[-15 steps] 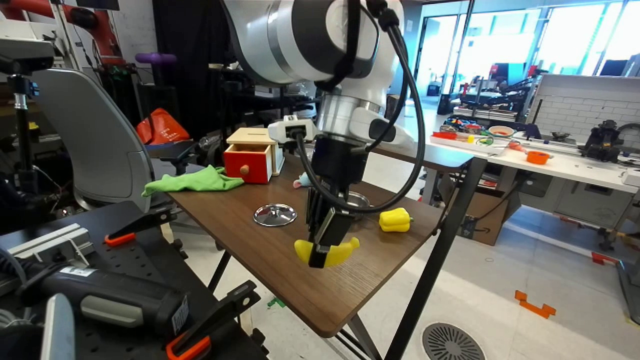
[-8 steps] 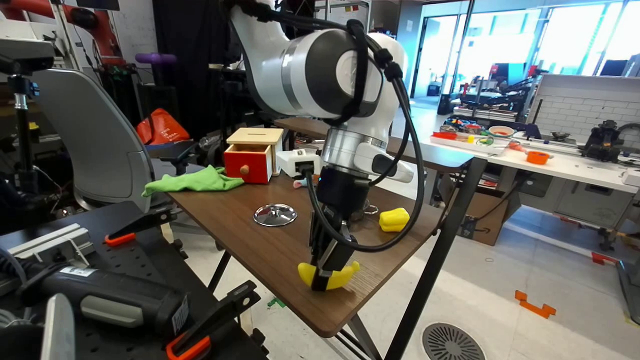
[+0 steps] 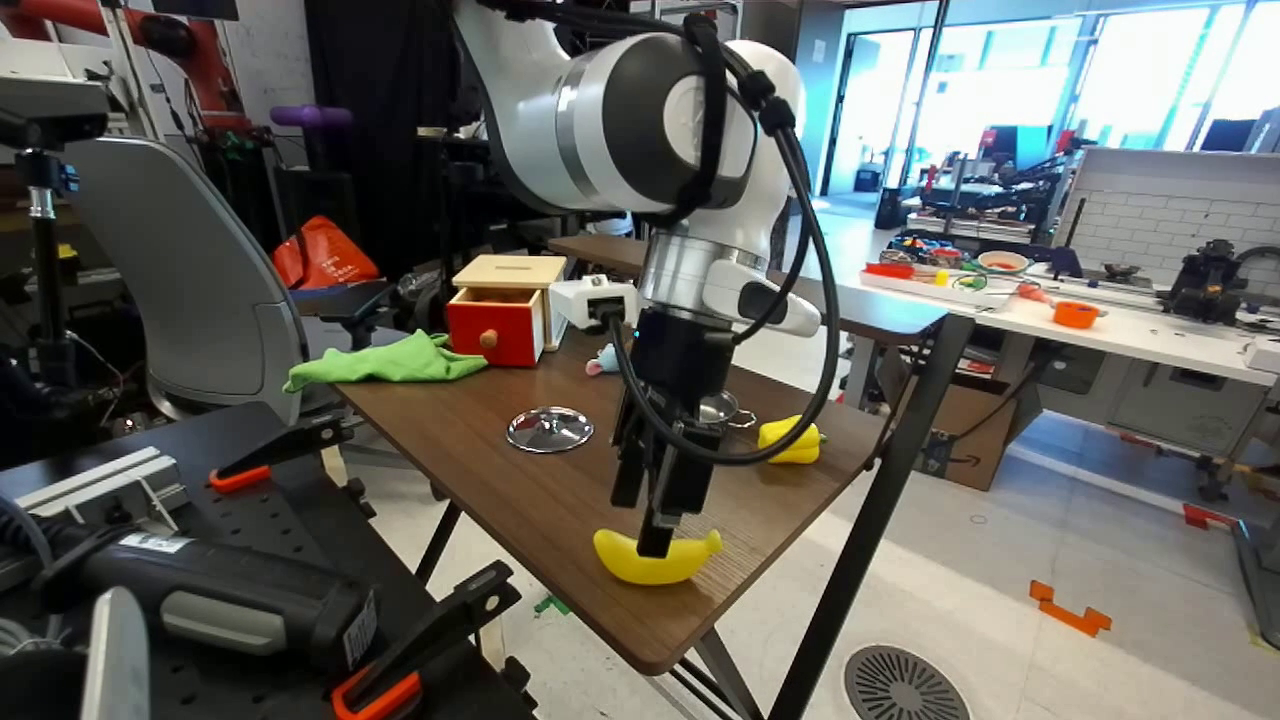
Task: Move the banana to the right
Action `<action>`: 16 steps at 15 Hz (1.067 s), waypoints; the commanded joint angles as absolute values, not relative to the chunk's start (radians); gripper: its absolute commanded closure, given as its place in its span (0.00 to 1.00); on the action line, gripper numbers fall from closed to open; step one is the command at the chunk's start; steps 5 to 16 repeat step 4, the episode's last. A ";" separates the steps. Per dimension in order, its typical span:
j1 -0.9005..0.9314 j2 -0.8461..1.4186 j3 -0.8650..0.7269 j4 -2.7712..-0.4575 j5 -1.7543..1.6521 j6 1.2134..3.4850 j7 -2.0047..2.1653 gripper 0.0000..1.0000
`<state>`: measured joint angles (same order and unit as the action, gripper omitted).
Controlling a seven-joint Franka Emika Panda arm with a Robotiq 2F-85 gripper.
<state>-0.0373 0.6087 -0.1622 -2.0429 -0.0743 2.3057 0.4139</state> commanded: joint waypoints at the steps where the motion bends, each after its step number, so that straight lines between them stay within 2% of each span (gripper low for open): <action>1: -0.010 0.405 -0.149 -2.240 -0.070 2.395 0.356 0.00; 3: -0.020 0.360 -0.113 -2.265 -0.064 2.304 0.247 0.00; 4: -0.009 0.446 -0.141 -2.187 -0.073 2.334 0.330 0.00; 16: -0.009 0.446 -0.141 -2.187 -0.073 2.334 0.330 0.00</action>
